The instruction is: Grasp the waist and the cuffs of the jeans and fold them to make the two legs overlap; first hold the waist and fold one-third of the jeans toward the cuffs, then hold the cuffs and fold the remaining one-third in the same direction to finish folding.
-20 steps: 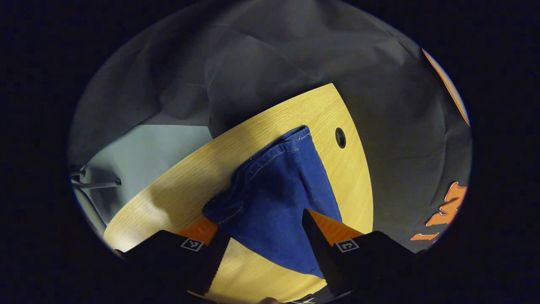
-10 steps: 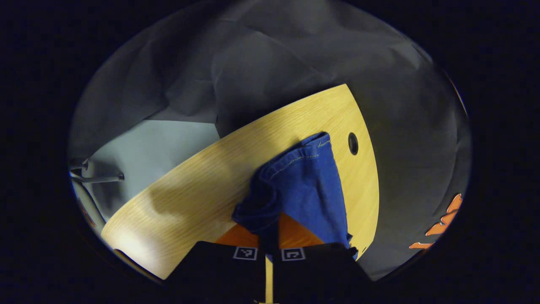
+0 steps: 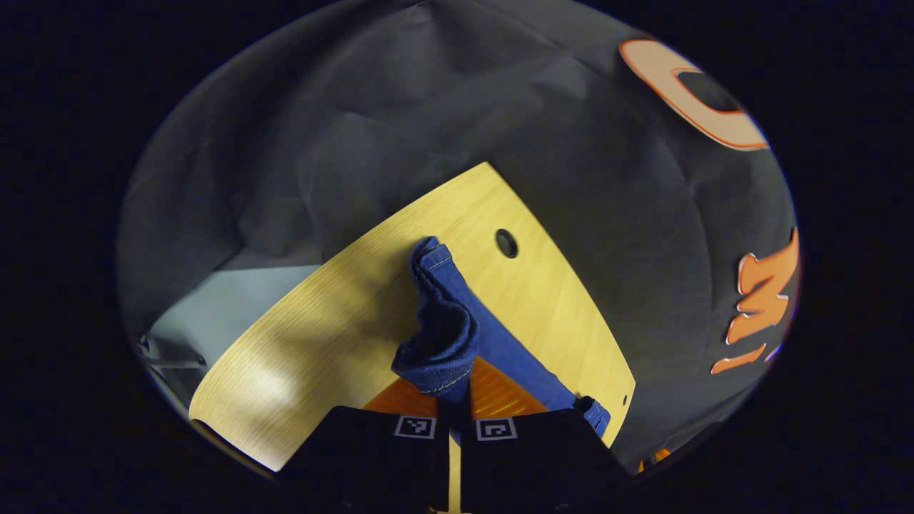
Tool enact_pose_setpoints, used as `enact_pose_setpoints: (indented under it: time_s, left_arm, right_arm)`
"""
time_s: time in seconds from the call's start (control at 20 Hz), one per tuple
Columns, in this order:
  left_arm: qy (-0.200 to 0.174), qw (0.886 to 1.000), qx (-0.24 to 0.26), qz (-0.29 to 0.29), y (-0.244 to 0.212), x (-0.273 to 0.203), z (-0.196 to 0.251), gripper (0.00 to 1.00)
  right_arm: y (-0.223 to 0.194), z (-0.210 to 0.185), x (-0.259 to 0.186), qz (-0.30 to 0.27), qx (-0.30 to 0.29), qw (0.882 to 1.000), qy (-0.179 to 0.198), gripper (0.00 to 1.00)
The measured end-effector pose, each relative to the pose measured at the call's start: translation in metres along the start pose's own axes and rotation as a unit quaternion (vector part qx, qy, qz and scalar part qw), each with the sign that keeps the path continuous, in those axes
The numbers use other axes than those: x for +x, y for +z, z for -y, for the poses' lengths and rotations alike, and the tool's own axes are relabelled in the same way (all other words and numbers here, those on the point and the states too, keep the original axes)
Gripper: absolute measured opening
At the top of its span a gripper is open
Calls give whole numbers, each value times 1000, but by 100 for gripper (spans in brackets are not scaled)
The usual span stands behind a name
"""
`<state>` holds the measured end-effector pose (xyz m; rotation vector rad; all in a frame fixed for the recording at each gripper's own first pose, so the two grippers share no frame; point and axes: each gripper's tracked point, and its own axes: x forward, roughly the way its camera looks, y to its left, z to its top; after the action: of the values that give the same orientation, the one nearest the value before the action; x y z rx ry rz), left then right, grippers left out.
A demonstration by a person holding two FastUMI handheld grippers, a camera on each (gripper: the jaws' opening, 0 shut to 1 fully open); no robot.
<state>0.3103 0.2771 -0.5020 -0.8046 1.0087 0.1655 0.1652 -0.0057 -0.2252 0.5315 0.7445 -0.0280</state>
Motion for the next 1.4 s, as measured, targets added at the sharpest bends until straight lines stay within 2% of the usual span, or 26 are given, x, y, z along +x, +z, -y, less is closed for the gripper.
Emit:
enact_pose_setpoints:
  time_s: [0.3,0.7,1.05,1.4]
  left_arm:
    - [-41,993,109,33,-8,-36,73,6]
    - [-85,968,232,42,-53,-57,186,6]
    - [-124,948,293,22,-116,-56,280,6]
    - [-128,925,357,-16,-184,-38,338,6]
  right_arm:
    - [3,-2,0,-1,-4,1000,22,98]
    - [10,13,-11,9,-2,999,40,98]
    - [5,21,-25,13,8,998,63,98]
    - [6,39,-38,20,23,997,72,98]
